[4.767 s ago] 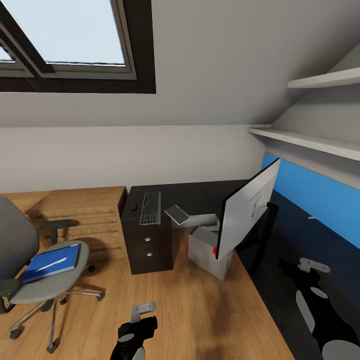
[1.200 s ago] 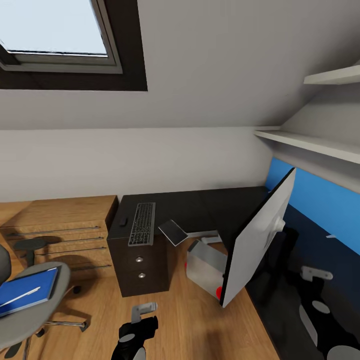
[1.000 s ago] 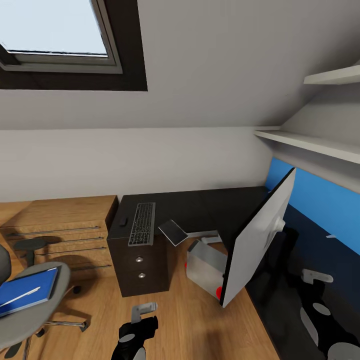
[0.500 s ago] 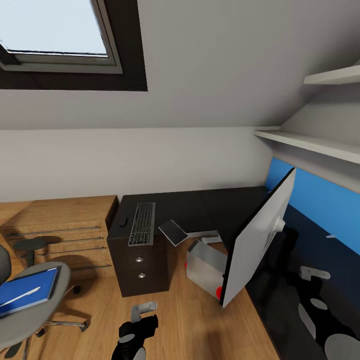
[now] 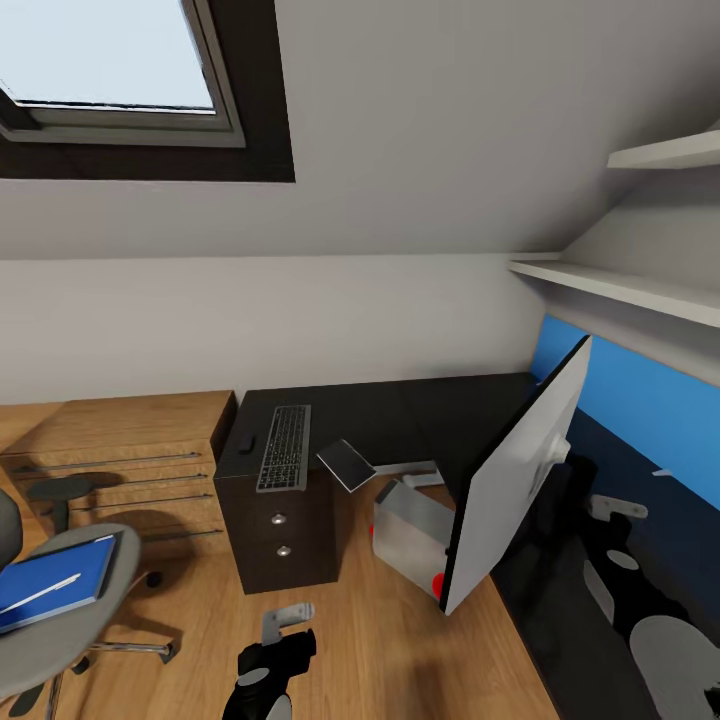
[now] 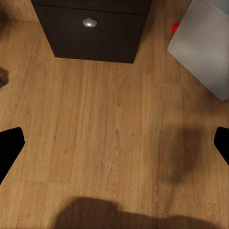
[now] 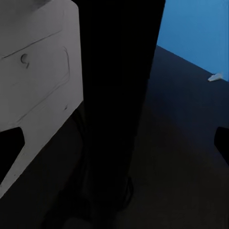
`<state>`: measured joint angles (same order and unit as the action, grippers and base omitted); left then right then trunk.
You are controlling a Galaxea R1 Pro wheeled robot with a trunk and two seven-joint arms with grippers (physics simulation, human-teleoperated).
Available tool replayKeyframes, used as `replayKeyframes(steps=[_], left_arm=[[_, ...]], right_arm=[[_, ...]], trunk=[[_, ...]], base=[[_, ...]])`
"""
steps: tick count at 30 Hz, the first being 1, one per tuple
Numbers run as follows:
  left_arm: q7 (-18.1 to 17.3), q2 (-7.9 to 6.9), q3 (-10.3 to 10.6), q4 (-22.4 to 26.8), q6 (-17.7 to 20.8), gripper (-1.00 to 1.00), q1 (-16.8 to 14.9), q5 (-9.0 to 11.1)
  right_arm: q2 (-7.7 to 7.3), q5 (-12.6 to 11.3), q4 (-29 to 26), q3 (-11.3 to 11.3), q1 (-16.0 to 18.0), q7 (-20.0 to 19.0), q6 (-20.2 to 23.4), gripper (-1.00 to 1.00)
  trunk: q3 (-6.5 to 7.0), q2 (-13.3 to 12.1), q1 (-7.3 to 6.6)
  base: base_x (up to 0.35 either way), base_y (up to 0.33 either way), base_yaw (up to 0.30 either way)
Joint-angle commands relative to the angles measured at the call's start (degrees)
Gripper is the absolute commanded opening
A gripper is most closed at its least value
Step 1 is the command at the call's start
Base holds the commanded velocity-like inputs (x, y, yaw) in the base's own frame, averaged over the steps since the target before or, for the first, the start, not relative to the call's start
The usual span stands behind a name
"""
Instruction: In the bedroom, organize the workspace by keeping the computer under the desk, ensuring the monitor is on the desk, placing the keyboard on the desk next to the monitor, placing the mouse on the desk next to the keyboard, moving the folder from the swivel chair onto the desk next to the mouse, stacking the notebook on top of the folder with the pen on top of the notebook, and positioning the swivel chair next to the desk.
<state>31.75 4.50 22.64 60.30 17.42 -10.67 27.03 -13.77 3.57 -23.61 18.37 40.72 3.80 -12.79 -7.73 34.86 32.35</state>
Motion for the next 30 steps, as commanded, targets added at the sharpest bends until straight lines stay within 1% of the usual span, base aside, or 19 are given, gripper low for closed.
replayKeyframes(steps=[1,5,8,12,30], left_arm=[[0.44,-0.02,0.13,0.08,0.16,1.0,-0.05,0.39],[0.44,-0.02,0.13,0.08,0.16,1.0,-0.05,0.39],[0.42,-0.02,0.13,0.08,0.16,1.0,-0.05,0.39],[0.42,-0.01,0.13,0.08,0.16,1.0,-0.05,0.39],[0.42,-0.01,0.14,0.06,0.16,1.0,-0.05,0.4]], right_arm=[[-0.01,0.38,0.23,0.21,0.37,0.18,-0.18,1.0],[-0.07,0.38,1.09,0.19,1.61,0.47,-0.15,1.0],[-0.11,0.38,3.44,0.18,3.29,0.63,-0.19,1.0],[-0.11,0.6,4.7,0.17,4.12,0.67,-0.21,1.0],[-0.27,0.73,5.3,0.34,4.46,0.77,-1.23,1.0]], trunk=[[-0.1,0.09,0.02],[-0.1,0.09,0.02],[-0.1,0.09,0.02],[-0.1,0.09,0.02],[-0.1,0.09,0.02]], base=[[0.0,0.0,0.0],[0.0,0.0,0.0],[0.0,0.0,0.0],[0.0,0.0,0.0],[0.0,0.0,0.0]])
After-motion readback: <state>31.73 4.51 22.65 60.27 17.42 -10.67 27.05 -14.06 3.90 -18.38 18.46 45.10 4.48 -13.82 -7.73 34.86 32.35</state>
